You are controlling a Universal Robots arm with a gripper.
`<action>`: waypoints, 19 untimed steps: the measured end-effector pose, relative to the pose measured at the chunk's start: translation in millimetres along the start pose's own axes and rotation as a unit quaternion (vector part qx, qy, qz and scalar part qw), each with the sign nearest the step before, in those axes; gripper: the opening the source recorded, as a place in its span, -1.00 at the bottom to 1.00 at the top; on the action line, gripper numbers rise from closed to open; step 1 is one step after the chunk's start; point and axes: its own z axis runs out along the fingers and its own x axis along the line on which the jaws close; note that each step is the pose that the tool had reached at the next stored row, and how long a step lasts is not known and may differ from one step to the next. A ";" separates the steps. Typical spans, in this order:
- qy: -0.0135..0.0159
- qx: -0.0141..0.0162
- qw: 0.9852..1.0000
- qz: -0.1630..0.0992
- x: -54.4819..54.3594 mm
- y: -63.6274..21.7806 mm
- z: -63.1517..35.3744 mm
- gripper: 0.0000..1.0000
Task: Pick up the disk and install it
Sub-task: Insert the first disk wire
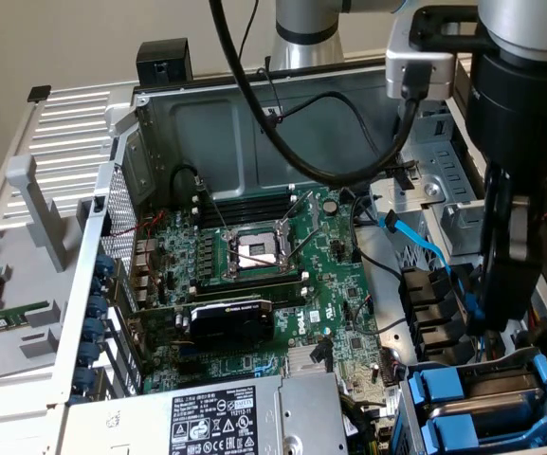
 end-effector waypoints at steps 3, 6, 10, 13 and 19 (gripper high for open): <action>0.001 0.001 1.000 0.001 -0.2 0.5 -1.4 0.30; 0.002 0.001 1.000 0.002 -0.5 1.0 -2.3 0.30; 0.002 0.001 1.000 0.002 -0.6 1.1 -2.4 0.30; 0.002 0.001 1.000 0.002 -0.6 1.1 -2.4 0.13; 0.002 0.001 1.000 0.002 -1.7 1.8 -2.5 -0.23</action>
